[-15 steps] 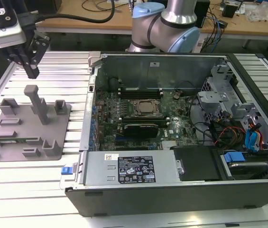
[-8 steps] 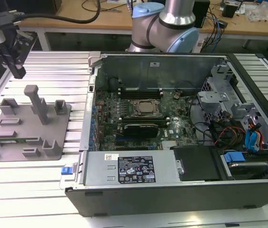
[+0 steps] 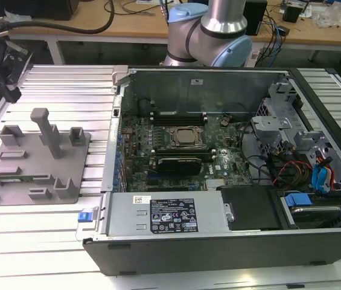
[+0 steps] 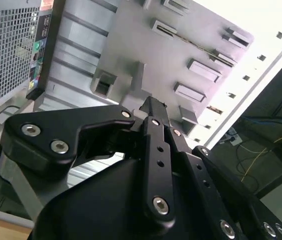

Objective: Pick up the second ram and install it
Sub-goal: 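Reach for the second ram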

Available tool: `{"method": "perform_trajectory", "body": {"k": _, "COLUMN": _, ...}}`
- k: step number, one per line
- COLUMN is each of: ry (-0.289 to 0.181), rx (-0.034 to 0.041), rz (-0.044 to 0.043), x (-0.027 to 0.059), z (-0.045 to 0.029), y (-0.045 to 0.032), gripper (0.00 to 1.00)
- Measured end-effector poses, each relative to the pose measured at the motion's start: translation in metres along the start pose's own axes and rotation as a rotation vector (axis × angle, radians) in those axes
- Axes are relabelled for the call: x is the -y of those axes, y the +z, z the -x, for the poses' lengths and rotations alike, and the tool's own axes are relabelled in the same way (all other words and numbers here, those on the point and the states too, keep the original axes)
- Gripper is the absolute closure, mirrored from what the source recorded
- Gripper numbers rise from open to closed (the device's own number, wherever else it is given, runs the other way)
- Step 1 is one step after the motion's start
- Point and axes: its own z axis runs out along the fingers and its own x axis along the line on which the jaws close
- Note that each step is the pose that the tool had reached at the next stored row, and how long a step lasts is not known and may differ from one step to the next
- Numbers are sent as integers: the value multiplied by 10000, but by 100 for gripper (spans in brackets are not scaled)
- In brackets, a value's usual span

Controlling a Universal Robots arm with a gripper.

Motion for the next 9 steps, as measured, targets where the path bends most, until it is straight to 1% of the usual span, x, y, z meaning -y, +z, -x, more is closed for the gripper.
{"method": "perform_trajectory", "body": {"k": 1, "ry": 0, "rx": 1, "rz": 1, "x": 2, "z": -15, "y": 10, "gripper": 92}}
{"method": "perform_trajectory", "body": {"k": 2, "ry": 0, "rx": 1, "rz": 1, "x": 5, "z": -49, "y": 30, "gripper": 92}}
{"method": "perform_trajectory", "body": {"k": 4, "ry": 0, "rx": 2, "rz": 1, "x": 10, "z": -80, "y": 53, "gripper": 92}}
{"method": "perform_trajectory", "body": {"k": 7, "ry": 0, "rx": -1, "rz": 0, "x": 26, "z": -147, "y": 117, "gripper": 92}}
{"method": "perform_trajectory", "body": {"k": 9, "ry": -1, "rx": -1, "rz": 0, "x": 36, "z": -173, "y": 153, "gripper": 92}}
